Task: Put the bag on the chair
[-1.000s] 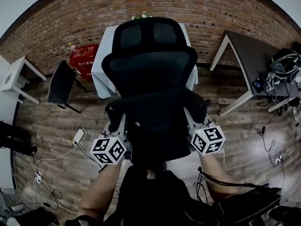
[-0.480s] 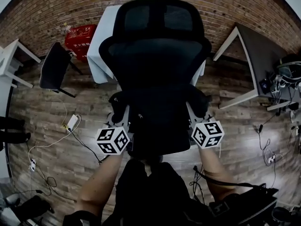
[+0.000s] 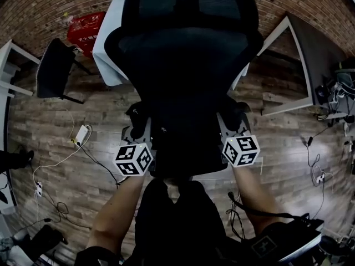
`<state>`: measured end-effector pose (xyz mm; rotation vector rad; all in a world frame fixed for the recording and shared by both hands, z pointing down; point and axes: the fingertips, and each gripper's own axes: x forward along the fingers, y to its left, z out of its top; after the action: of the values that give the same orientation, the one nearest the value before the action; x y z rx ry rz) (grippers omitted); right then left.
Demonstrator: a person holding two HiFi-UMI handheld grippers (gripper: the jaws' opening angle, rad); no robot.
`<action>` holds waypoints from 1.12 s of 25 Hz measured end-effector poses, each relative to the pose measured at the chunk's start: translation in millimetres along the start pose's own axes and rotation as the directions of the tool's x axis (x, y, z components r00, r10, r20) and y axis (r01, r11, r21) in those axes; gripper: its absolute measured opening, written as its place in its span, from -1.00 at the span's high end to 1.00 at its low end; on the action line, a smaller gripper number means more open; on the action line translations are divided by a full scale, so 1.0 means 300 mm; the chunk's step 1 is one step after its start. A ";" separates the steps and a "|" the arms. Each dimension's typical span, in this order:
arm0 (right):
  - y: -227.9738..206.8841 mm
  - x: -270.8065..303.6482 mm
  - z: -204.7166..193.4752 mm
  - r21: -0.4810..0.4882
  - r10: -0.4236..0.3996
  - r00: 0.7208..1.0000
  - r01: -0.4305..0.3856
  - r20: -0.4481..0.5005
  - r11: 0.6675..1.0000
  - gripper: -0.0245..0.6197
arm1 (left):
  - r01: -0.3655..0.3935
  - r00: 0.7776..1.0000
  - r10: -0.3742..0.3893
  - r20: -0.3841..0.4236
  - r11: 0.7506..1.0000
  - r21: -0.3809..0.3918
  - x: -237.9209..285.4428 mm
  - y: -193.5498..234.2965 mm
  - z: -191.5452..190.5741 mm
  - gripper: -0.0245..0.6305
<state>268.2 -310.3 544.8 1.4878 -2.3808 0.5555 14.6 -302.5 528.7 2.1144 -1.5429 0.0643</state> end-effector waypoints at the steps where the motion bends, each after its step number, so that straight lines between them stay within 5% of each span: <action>1: -0.009 0.013 -0.017 0.001 -0.004 1.000 0.004 -0.007 1.000 0.73 | -0.002 1.000 0.002 -0.010 1.000 -0.001 0.016 0.007 -0.017 0.82; 28: -0.160 0.304 -0.432 0.018 -0.059 0.984 0.063 -0.166 0.998 0.73 | -0.063 0.980 0.058 -0.192 0.998 -0.023 0.313 0.212 -0.423 0.81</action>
<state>276.3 -342.1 707.3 1.4584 -2.2030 0.6670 22.9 -343.8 693.7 1.9760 -1.4845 0.2581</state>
